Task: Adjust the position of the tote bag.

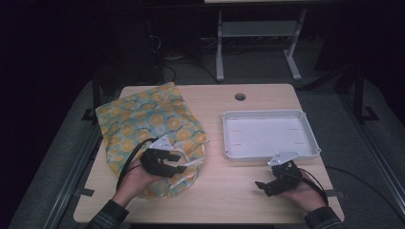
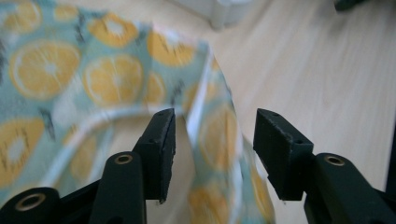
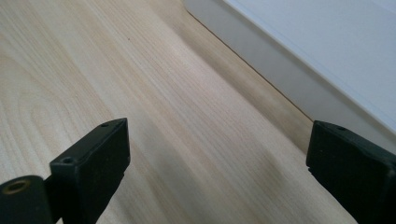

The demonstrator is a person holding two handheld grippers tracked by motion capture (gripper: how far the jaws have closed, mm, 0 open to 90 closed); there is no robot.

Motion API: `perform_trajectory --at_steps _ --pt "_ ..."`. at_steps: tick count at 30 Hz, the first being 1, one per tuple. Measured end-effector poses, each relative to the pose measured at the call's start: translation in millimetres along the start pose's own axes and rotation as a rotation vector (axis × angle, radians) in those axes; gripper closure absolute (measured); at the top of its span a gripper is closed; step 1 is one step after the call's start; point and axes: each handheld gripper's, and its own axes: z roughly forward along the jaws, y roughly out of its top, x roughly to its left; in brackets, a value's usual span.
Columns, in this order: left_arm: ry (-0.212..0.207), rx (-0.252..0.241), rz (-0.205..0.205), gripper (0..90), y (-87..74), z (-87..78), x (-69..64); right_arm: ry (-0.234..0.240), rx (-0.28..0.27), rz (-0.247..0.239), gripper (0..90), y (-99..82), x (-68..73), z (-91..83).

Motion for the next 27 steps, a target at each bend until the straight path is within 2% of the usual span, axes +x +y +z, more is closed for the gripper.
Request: perform_trajectory --at_steps 3,4,8,11,17,22,27 --pt "0.008 -0.010 -0.004 46.8 8.8 6.1 3.7 0.001 -0.001 -0.001 5.5 -0.1 -0.2 -0.2" --pt "0.016 -0.018 -0.004 46.6 17.0 12.1 8.4 0.001 -0.001 -0.001 5.5 -0.1 -0.2 -0.2" --pt "0.034 -0.018 -0.020 43.4 30.0 28.1 16.9 0.003 0.000 -0.002 5.5 -0.1 -0.2 -0.1" --pt "0.058 -0.008 -0.008 41.6 37.8 41.1 23.5 0.003 0.001 -0.002 5.5 -0.1 0.1 -0.2" --pt "0.065 -0.006 -0.010 39.9 52.6 64.9 34.3 0.005 0.001 -0.003 5.5 -0.2 -0.1 0.2" --pt "0.084 0.001 -0.024 40.4 61.1 84.7 41.7 0.006 0.001 -0.004 5.6 -0.1 -0.1 0.4" --pt "0.098 0.008 -0.015 43.2 63.1 101.3 49.2 0.009 0.000 -0.003 5.7 -0.1 -0.2 0.4"
